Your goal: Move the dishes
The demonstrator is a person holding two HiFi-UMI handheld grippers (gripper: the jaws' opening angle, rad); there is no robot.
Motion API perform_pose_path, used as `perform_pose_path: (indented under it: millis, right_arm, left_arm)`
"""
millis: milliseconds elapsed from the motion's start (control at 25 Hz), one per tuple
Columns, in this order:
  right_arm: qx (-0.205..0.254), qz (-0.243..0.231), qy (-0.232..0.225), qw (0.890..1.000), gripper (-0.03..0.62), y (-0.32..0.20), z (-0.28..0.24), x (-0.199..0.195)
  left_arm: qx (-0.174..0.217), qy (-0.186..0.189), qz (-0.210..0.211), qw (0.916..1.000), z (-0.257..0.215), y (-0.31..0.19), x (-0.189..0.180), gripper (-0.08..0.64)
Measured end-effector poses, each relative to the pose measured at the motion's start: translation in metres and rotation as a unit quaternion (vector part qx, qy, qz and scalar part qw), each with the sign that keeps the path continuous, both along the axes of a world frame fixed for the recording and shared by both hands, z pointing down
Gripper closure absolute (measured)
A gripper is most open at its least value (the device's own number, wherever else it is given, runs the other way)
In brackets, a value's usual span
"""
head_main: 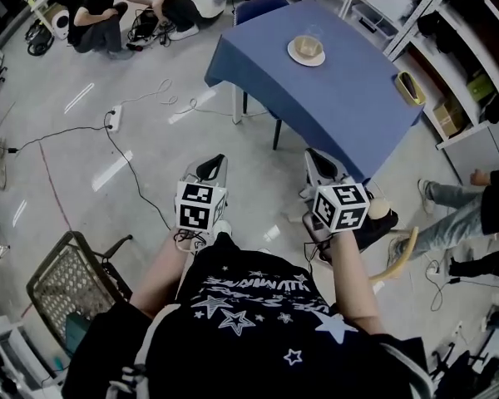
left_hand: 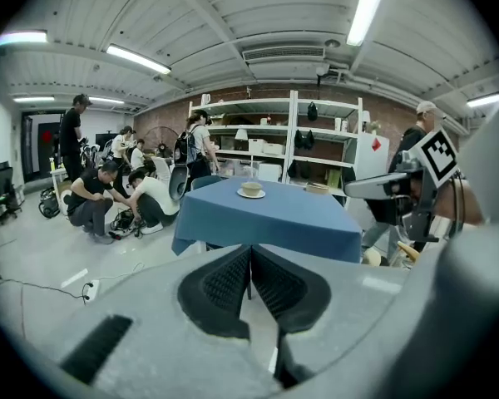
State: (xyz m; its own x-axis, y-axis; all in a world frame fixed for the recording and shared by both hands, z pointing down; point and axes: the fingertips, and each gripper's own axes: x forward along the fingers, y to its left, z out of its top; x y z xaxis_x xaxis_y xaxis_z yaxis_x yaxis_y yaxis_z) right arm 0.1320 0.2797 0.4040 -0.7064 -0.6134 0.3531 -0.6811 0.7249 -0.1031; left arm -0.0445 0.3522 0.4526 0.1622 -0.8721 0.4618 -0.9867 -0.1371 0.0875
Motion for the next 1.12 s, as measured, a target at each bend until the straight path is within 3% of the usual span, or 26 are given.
perform_pose_path:
  millis: [280,520,640,840,1120]
  right_arm:
    - [0.021,0.034,-0.026,0.999,0.572,-0.030,-0.016,-0.032]
    - [0.019,0.081,-0.030,0.996,0.322,-0.055,-0.011,-0.056]
    - [0.009,0.109,-0.027,0.994,0.266,-0.061,-0.001,-0.058]
    - [-0.007,0.123,-0.005,0.992,0.241,-0.077,0.015,-0.057]
    - [-0.016,0.128,-0.008,0.992,0.238,-0.141,0.030,-0.062]
  left_arm:
    - [0.026,0.007,0.016,0.9995,-0.015,-0.038,-0.042,0.538]
    - [0.032,0.013,0.043,0.9985,-0.014,-0.061,-0.075,0.538]
    - [0.027,0.016,0.049,0.9983,-0.007,-0.067,-0.089,0.538]
    - [0.014,0.028,0.047,0.9984,0.007,-0.082,-0.100,0.538]
    - [0.003,0.020,0.033,0.9993,0.014,-0.123,-0.114,0.538]
